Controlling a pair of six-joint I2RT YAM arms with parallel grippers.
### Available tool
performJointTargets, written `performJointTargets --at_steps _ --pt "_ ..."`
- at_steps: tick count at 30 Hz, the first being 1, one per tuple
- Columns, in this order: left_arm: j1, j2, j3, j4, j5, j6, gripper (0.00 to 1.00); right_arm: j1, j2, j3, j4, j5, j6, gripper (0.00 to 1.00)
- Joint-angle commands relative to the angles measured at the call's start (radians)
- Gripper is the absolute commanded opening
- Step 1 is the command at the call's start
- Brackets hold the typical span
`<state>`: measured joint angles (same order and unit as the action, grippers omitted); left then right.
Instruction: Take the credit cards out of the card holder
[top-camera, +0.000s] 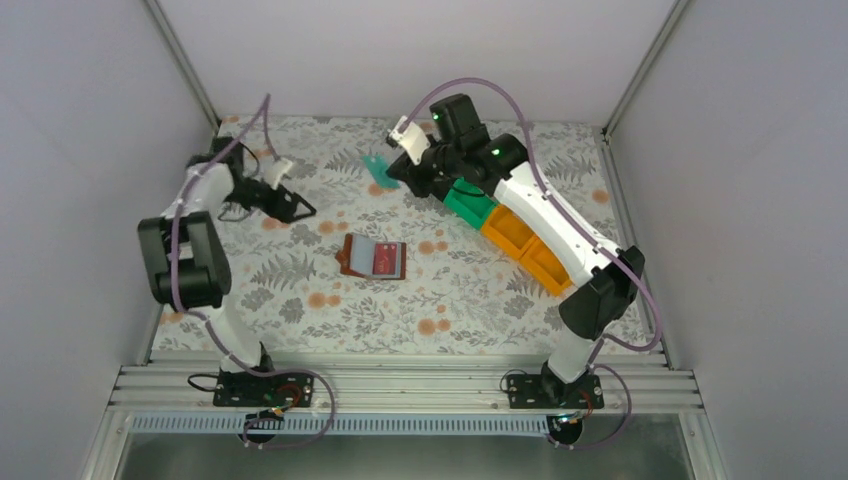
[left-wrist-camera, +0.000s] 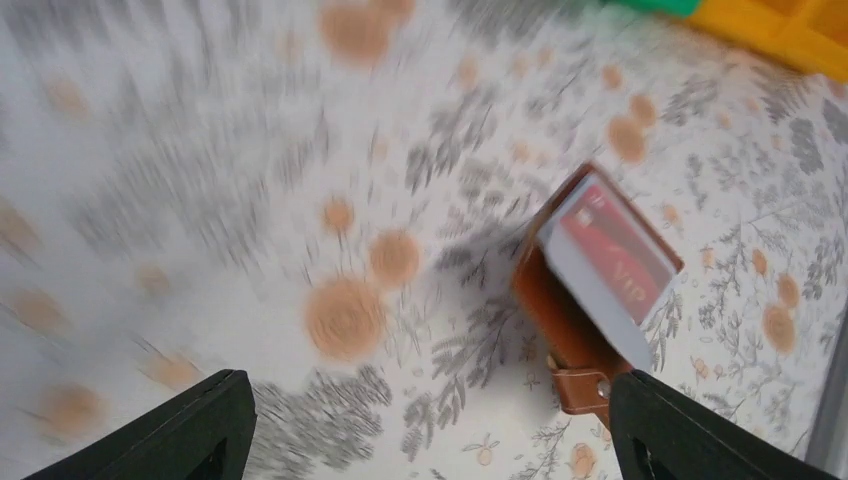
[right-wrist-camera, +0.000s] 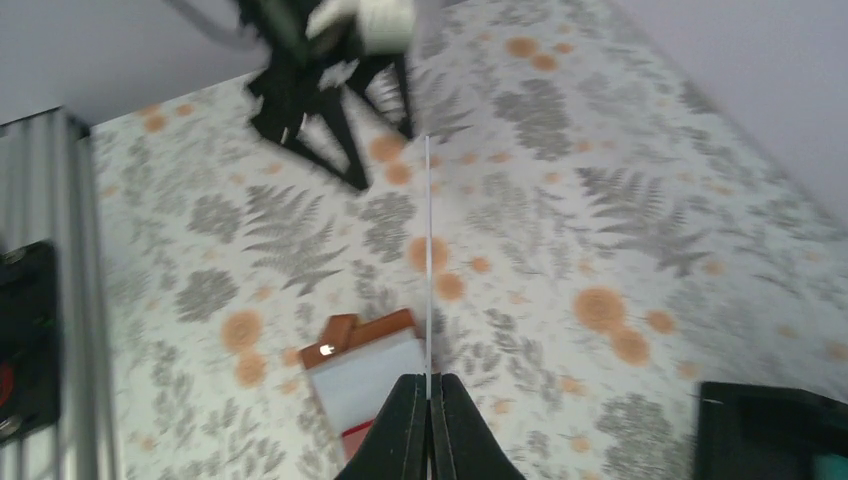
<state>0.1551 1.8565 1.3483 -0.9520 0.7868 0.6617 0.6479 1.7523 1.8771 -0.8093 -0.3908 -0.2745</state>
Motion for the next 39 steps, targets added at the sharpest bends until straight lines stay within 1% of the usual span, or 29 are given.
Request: performJointTargets --at_steps 1,3,4,5,7,9,11,13,15,17,18,20,21,22,23,29,30,31,32,33,34,37,38,39 --pt "0.009 -0.195 0.157 -0.204 0.176 0.387 0.88 0.062 -0.046 -0.044 -0.031 -0.129 -0.061 0.04" --pt "-0.017 -0.267 0.216 -0.364 0.289 0.603 0.92 0.076 -0.051 -0.053 -0.020 -0.172 -0.076 0.04" --pt "-0.033 -0.300 0.224 -0.400 0.327 0.659 0.96 0.082 -0.050 -0.053 -0.016 -0.181 -0.078 0.04" --pt "-0.057 -0.327 0.225 -0.402 0.338 0.680 0.99 0.089 -0.049 -0.052 -0.013 -0.191 -0.081 0.04" --pt "-0.130 -0.355 0.236 -0.402 0.308 0.686 1.00 0.100 -0.042 -0.044 -0.018 -0.209 -0.093 0.04" --pt "-0.173 -0.350 0.266 -0.404 0.282 0.661 1.00 0.116 -0.033 -0.037 -0.031 -0.212 -0.102 0.04" --pt "-0.187 -0.335 0.302 -0.405 0.272 0.628 0.99 0.127 -0.025 -0.030 -0.047 -0.210 -0.106 0.04" --pt "-0.196 -0.322 0.321 -0.405 0.262 0.602 0.95 0.140 -0.022 -0.026 -0.056 -0.203 -0.109 0.04" --pt "-0.221 -0.319 0.311 -0.404 0.232 0.599 0.86 0.148 -0.023 -0.028 -0.052 -0.204 -0.109 0.04" --pt "-0.247 -0.322 0.296 -0.405 0.204 0.592 0.69 0.157 -0.024 -0.023 -0.050 -0.210 -0.114 0.04" --pt "-0.258 -0.324 0.292 -0.405 0.200 0.582 0.56 0.159 -0.022 -0.020 -0.050 -0.212 -0.118 0.04" --pt "-0.261 -0.326 0.298 -0.406 0.202 0.558 0.25 0.163 -0.020 -0.014 -0.051 -0.205 -0.124 0.04" --pt "-0.261 -0.327 0.302 -0.406 0.204 0.541 0.12 0.163 -0.019 -0.013 -0.050 -0.198 -0.124 0.04" --pt "-0.261 -0.326 0.304 -0.406 0.211 0.518 0.04 0.164 -0.019 -0.014 -0.048 -0.190 -0.124 0.04" --pt "-0.261 -0.327 0.299 -0.405 0.221 0.502 0.03 0.164 -0.018 -0.015 -0.047 -0.181 -0.123 0.04" --pt "-0.261 -0.352 0.263 -0.406 0.288 0.450 0.02 0.164 -0.031 -0.025 -0.026 -0.108 -0.117 0.04" --pt "-0.261 -0.351 0.263 -0.406 0.300 0.430 0.02 0.164 -0.036 -0.029 -0.013 -0.076 -0.109 0.05" --pt "-0.259 -0.349 0.266 -0.406 0.311 0.402 0.02 0.163 -0.042 -0.035 0.024 -0.019 -0.090 0.17" --pt "-0.257 -0.341 0.269 -0.406 0.325 0.373 0.02 0.163 -0.053 -0.050 0.058 0.050 -0.073 0.33" --pt "-0.250 -0.332 0.276 -0.406 0.341 0.332 0.02 0.163 -0.065 -0.064 0.091 0.134 -0.059 0.44" --pt "-0.237 -0.317 0.288 -0.405 0.365 0.286 0.02 0.163 -0.079 -0.074 0.123 0.215 -0.048 0.49" --pt "-0.157 -0.244 0.361 -0.401 0.461 0.085 0.02 0.168 -0.127 -0.102 0.232 0.417 -0.041 0.55" --pt "-0.124 -0.223 0.389 -0.396 0.502 0.006 0.02 0.181 -0.144 -0.120 0.281 0.467 -0.060 0.59" --pt "-0.094 -0.206 0.414 -0.379 0.540 -0.102 0.02 0.204 -0.160 -0.160 0.340 0.513 -0.127 0.59"
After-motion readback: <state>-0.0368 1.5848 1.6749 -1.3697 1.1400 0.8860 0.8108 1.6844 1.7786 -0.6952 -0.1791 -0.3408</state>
